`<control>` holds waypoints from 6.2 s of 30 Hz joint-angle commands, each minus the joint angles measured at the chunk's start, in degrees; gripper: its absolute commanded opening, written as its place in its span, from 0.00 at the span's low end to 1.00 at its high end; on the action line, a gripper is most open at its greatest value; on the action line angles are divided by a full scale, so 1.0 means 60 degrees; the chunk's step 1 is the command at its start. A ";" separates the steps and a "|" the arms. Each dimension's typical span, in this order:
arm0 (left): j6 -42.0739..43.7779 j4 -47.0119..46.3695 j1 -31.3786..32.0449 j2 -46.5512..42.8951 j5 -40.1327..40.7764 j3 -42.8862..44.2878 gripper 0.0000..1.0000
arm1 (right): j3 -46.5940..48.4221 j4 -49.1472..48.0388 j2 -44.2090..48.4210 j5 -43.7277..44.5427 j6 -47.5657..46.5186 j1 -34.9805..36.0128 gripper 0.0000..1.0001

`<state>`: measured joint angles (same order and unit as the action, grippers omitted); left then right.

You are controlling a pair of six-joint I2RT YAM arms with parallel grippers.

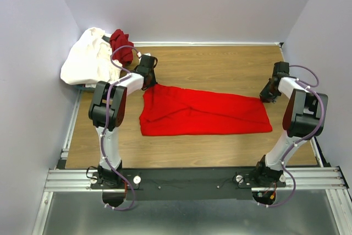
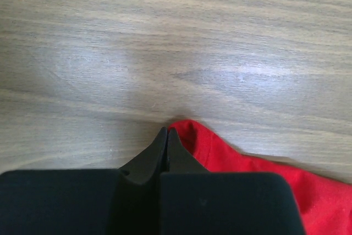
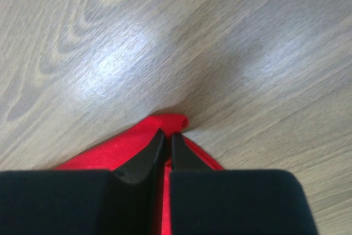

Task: Fold and stack the t-shirts
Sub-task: Fold the tshirt

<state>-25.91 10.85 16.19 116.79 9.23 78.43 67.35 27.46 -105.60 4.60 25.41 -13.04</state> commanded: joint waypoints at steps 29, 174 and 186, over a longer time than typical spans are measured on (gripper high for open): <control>0.0481 0.2220 -0.0296 0.1469 0.0321 0.4595 0.72 | 0.1562 0.0564 0.0080 -0.0576 -0.0133 -0.0596 0.62; -0.2859 0.1107 0.4422 -0.2752 -0.0660 -0.2408 0.00 | -0.0503 0.1150 0.2893 -0.2041 -0.0851 -0.0596 0.68; -0.2801 0.1004 0.4436 -0.2810 -0.1173 -0.2481 0.35 | -0.0459 0.1150 0.2835 -0.2041 -0.0939 -0.0596 0.68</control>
<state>-42.19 17.82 42.33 102.13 4.58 64.20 65.12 33.26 -90.28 -6.85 20.91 -16.25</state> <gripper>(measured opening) 0.277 0.680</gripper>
